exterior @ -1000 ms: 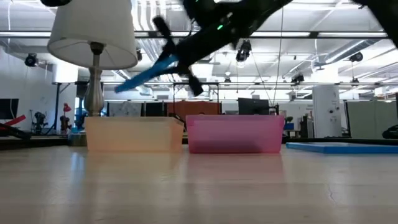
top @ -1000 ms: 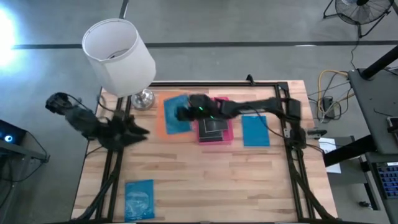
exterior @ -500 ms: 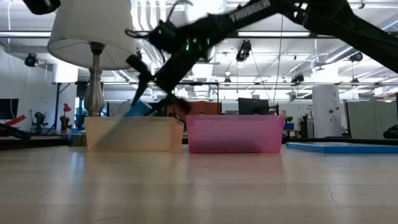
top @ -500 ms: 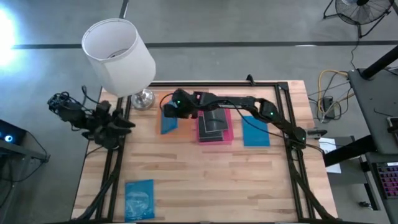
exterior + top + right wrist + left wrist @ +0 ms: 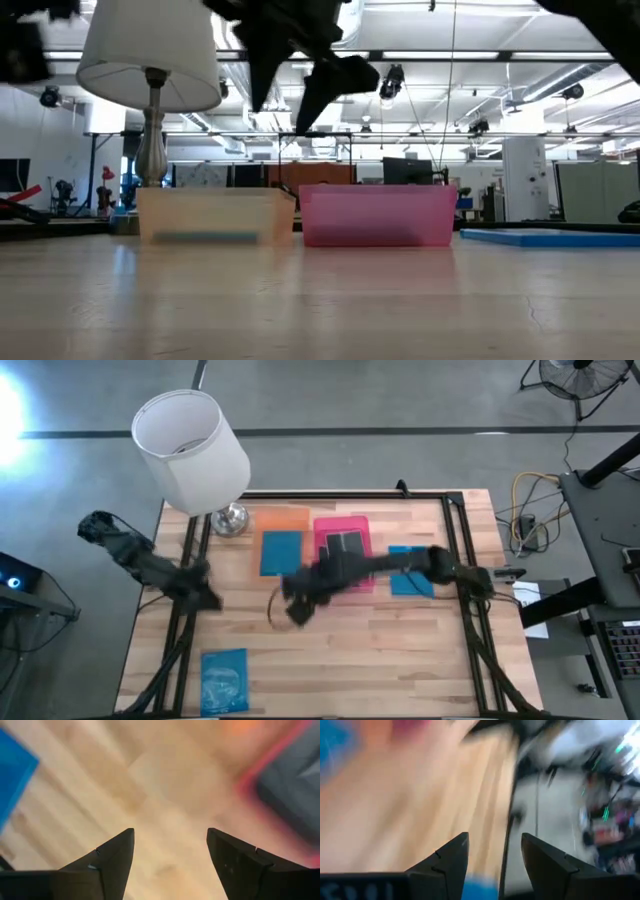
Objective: Pick & place jewel cases by type
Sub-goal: Put the left blue CD case into the orange bin
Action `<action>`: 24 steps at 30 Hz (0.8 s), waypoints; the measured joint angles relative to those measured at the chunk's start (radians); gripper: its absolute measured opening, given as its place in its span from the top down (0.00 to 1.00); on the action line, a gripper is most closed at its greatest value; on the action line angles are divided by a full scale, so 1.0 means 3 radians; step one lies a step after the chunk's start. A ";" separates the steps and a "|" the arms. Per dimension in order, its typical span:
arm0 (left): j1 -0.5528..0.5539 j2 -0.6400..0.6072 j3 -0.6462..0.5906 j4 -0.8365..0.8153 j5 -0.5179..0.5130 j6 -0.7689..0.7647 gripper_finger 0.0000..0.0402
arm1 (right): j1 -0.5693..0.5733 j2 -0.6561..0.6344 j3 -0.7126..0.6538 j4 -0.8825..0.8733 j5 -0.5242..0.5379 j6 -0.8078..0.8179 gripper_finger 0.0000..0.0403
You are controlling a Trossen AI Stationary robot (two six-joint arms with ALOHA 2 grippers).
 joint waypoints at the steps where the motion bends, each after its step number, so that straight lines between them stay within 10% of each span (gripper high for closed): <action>1: -0.0020 0.0094 -0.0096 0.0000 0.0274 -0.0172 0.59 | 0.0109 0.0020 -0.0056 0.0110 -0.0009 0.0107 0.39; 7: -0.0589 0.0758 -0.0653 0.0409 0.1422 -0.0781 0.61 | 0.0684 0.0031 -0.0525 0.0746 0.0069 0.0739 0.42; 13: -0.1254 0.1385 -0.1022 0.1361 0.1149 -0.1161 0.61 | 0.0966 0.0036 -0.0779 0.0934 0.0260 0.1268 0.43; 24: -0.1102 0.2406 -0.1463 0.3085 0.0666 -0.1055 0.61 | 0.1011 0.0036 -0.0771 0.1023 0.0434 0.1410 0.43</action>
